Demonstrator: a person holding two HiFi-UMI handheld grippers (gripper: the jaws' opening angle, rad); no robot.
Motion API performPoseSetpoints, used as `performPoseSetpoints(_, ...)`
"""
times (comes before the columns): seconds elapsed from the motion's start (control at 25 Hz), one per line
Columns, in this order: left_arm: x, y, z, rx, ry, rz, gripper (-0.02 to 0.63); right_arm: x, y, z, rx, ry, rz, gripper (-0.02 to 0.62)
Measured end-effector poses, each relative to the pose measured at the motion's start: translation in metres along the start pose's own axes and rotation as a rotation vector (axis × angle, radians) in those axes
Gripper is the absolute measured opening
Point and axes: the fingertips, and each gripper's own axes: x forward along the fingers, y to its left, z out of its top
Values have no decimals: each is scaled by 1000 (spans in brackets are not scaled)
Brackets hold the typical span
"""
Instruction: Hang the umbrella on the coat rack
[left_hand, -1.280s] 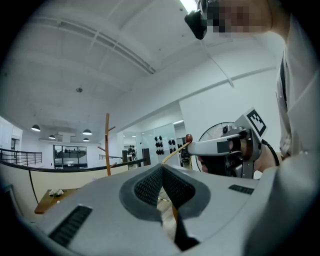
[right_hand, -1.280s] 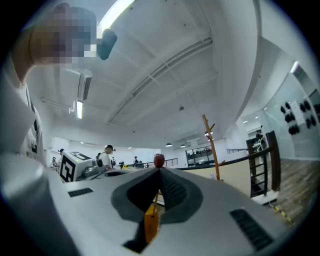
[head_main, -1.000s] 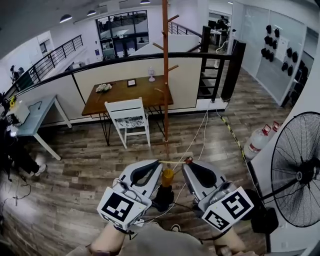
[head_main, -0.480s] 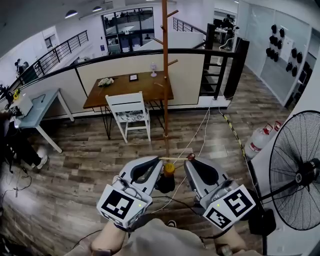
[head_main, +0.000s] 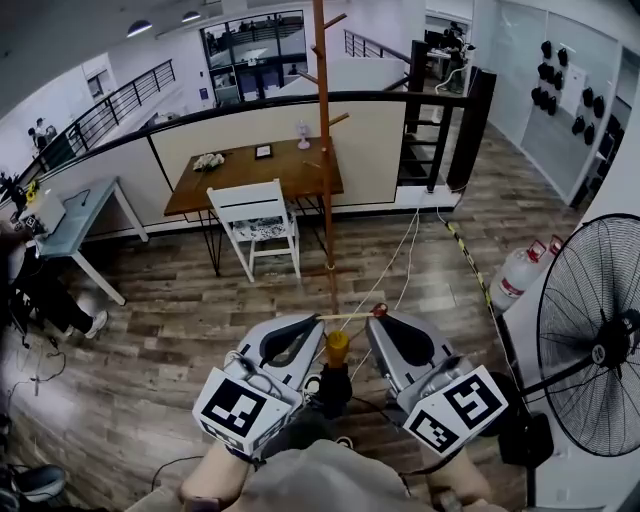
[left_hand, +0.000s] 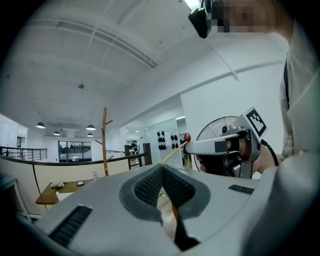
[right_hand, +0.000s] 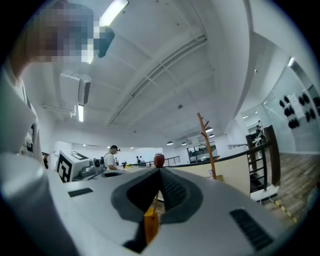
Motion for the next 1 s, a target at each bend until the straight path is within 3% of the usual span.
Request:
performPoseSetpoints(0.52, 60, 53, -3, 1, -11, -18, 2, 61, -56, 3, -31, 4, -6, 3)
performPoseSetpoints(1.0, 153, 184, 7, -20, -54, -52, 2, 198, -140, 28, -52, -13, -18, 3)
